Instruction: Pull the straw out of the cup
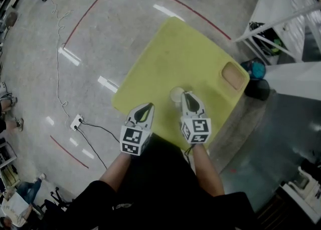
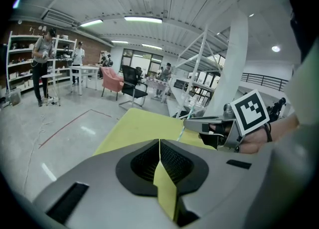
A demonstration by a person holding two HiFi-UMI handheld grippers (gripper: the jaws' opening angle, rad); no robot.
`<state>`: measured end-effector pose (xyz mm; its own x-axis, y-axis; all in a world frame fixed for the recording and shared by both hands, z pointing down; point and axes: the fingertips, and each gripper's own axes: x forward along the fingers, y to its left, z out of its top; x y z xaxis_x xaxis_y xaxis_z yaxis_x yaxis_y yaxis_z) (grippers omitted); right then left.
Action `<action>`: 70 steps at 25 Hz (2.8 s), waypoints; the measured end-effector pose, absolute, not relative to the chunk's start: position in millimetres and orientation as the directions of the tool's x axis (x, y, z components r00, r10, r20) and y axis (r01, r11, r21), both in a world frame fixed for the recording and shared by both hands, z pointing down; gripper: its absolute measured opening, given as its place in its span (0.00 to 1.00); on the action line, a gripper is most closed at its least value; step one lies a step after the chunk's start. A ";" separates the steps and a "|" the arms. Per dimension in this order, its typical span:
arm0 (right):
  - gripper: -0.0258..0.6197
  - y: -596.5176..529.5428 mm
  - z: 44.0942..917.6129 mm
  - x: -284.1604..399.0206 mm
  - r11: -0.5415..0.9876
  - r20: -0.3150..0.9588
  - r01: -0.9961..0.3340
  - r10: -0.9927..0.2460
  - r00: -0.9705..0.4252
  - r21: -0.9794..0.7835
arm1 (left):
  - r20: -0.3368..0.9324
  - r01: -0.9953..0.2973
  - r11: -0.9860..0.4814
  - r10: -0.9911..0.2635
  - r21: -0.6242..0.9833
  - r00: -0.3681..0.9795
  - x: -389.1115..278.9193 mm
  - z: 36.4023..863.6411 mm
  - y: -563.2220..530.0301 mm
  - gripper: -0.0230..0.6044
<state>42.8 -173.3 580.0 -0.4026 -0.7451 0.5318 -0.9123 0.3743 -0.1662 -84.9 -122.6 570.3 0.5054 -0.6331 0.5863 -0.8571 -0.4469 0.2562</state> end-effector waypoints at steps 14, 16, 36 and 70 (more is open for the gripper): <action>0.10 -157.6 547.6 43.6 0.396 0.474 -0.911 -0.784 -0.402 -0.117 | 0.556 -0.852 -0.460 -0.653 0.250 0.515 -77.2 556.5 -117.0 0.11; 0.10 -155.5 543.2 44.2 0.401 0.467 -0.909 -0.786 -0.405 -0.114 | 0.545 -0.854 -0.455 -0.662 0.253 0.514 -73.8 552.3 -119.1 0.11; 0.10 -117.4 467.3 57.3 0.443 0.302 -0.893 -0.844 -0.444 -0.074 | 0.434 -0.863 -0.468 -0.749 0.187 0.501 -38.2 490.4 -106.0 0.11; 0.10 -45.0 399.4 75.7 0.371 0.163 -0.925 -0.911 -0.380 -0.082 | 0.305 -0.841 -0.535 -0.791 0.078 0.531 -29.6 417.8 -45.6 0.11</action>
<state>75.7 -45.0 399.4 -0.3801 -0.9105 0.1629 -0.9249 0.3714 -0.0821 -29.6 -45.6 417.8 0.5312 -0.7906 0.3046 -0.8412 -0.5352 0.0778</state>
